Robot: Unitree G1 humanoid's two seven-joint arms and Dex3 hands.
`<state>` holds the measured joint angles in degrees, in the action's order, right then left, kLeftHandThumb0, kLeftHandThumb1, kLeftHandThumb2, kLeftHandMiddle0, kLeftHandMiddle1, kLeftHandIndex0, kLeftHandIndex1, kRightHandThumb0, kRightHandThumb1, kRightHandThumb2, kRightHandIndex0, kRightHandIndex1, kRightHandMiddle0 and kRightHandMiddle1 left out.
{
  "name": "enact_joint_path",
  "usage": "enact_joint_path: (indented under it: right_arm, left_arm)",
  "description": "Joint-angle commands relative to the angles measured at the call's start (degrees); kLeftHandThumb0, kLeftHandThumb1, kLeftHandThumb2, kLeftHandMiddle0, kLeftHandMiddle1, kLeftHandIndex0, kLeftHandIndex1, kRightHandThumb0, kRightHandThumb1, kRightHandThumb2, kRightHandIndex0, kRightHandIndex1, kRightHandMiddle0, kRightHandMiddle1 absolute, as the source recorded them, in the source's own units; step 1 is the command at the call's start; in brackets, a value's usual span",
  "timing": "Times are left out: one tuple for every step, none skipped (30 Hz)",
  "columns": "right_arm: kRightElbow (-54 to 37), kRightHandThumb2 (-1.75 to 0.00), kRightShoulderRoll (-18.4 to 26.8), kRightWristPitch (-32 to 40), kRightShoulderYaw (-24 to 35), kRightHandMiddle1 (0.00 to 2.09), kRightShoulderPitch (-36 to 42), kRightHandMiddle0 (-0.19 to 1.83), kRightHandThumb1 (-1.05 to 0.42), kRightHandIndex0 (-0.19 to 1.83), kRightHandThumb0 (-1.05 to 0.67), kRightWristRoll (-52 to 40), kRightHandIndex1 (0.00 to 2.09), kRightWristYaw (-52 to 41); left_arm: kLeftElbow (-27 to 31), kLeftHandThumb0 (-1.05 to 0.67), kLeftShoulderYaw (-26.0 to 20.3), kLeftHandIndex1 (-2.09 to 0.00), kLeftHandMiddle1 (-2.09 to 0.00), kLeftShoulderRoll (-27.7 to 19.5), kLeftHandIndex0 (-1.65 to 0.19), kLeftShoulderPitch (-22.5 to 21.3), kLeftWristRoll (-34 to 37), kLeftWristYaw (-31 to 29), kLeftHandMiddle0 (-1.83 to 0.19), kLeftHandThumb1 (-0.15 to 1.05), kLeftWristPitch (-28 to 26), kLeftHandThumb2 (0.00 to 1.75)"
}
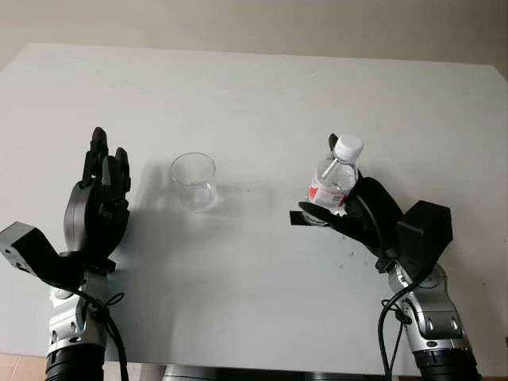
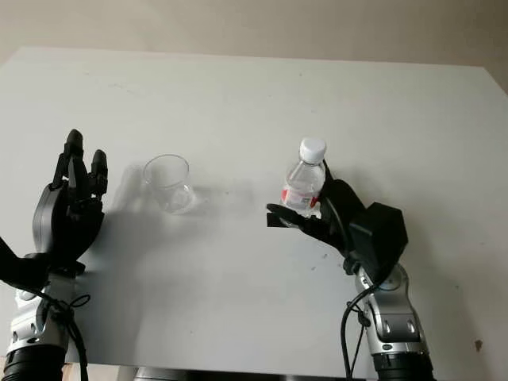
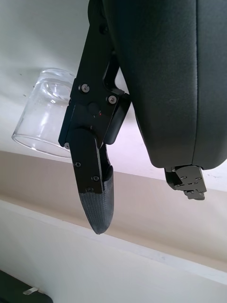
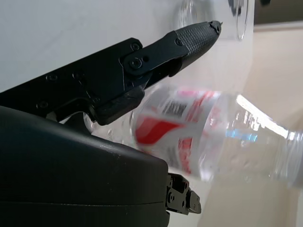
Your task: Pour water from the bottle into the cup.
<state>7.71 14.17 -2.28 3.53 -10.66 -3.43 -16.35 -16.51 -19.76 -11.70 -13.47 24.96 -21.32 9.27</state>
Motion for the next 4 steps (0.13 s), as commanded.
enact_joint_path:
  right_arm:
    - [1.3,-0.06,-0.1,-2.3,0.8,0.00,-0.6,-0.19,-0.90,-0.19,-0.94,0.6,0.00,1.4]
    - [2.1,-0.06,-0.4,-3.4,0.9,0.00,-0.6,-0.19,-0.90,-0.19,-0.95,0.8,0.00,2.2]
    - [3.0,-0.06,-1.0,-4.8,0.9,0.00,-0.5,-0.19,-0.91,-0.19,-0.95,0.9,0.00,3.0]
    - [3.6,-0.06,-1.4,-5.7,0.9,0.00,-0.4,-0.19,-0.91,-0.19,-0.95,1.0,0.00,3.6]
  left_arm:
    - [1.0,-0.73,0.0,0.00,-0.04,0.0,0.19,0.4,-0.2,0.3,0.19,1.05,0.0,0.52]
    - [0.7,-0.73,0.0,0.00,-0.04,0.1,0.19,0.4,-0.4,0.4,0.19,1.05,0.3,0.52]
    - [0.4,-0.72,0.0,0.00,-0.04,0.1,0.19,0.3,-0.4,0.3,0.19,1.05,0.5,0.53]
    - [0.2,-0.72,0.0,0.00,-0.04,0.1,0.19,0.2,-0.4,0.3,0.19,1.05,0.7,0.54]
